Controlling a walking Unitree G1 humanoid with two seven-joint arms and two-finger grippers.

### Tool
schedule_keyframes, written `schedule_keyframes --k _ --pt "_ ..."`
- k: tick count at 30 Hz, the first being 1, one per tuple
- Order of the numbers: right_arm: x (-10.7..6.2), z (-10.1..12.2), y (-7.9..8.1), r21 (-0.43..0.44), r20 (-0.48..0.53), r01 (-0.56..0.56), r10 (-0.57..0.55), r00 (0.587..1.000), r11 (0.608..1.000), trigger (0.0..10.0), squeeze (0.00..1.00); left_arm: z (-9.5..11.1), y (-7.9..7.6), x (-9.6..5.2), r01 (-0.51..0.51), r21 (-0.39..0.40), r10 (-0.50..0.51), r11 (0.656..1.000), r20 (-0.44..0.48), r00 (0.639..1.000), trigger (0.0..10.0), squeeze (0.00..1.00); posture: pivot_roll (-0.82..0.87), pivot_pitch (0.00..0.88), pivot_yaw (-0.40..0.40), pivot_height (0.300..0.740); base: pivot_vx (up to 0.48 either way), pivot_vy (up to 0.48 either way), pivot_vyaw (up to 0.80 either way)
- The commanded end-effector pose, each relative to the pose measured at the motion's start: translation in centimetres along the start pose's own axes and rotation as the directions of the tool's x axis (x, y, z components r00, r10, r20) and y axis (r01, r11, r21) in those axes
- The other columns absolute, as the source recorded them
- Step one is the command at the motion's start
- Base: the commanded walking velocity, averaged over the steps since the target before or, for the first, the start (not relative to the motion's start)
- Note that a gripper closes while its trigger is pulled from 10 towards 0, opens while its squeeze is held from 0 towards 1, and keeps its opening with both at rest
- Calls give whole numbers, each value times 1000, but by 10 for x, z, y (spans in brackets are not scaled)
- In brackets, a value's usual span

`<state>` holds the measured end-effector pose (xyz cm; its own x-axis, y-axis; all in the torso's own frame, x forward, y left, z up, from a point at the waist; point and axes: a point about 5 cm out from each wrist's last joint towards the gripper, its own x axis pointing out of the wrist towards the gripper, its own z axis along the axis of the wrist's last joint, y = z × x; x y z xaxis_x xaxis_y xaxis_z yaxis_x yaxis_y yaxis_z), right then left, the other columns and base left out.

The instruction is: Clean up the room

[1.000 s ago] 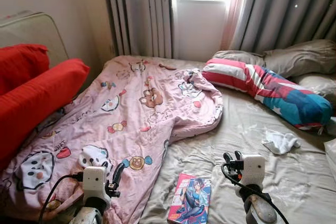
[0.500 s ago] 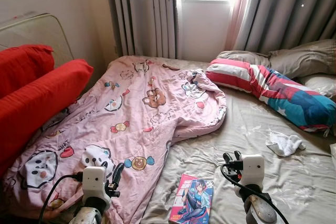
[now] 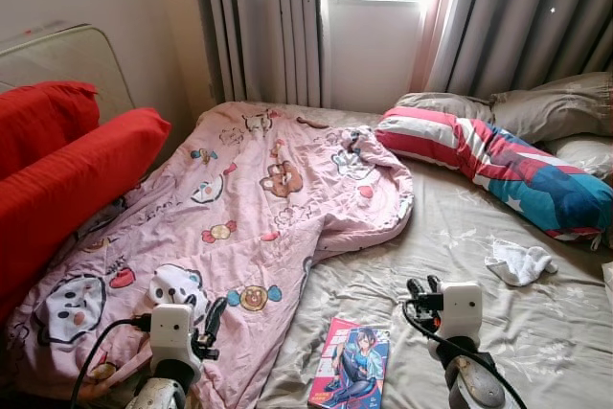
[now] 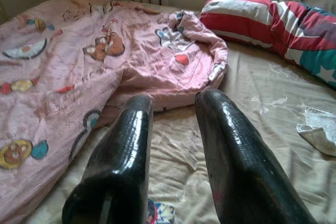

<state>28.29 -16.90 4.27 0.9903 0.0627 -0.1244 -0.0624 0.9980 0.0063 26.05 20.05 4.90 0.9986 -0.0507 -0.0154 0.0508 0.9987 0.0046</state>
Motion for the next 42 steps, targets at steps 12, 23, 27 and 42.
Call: schedule_keyframes --k 12,23,27,42 --pt "3 -8 4 -20 -49 -8 7 999 1000 10000 0 -1 7 3 -7 -1 7 1000 -9 1000 10000 0 -52 0 -2 706 0 0 0" --pt "3 -6 6 -3 -19 -5 5 1000 1000 10000 0 -1 10 3 -9 4 9 1000 -6 1000 10000 0 -44 0 0 671 0 0 0" --pt "3 -8 7 -4 -26 -3 3 1000 1000 10000 0 1 11 4 -10 7 10 1000 -4 1000 10000 0 -36 0 0 671 0 0 0" --pt "6 -8 9 0 -45 3 -3 999 1000 10000 0 3 14 2 -29 19 29 999 1 1000 10000 0 -17 11 -2 656 0 0 0"
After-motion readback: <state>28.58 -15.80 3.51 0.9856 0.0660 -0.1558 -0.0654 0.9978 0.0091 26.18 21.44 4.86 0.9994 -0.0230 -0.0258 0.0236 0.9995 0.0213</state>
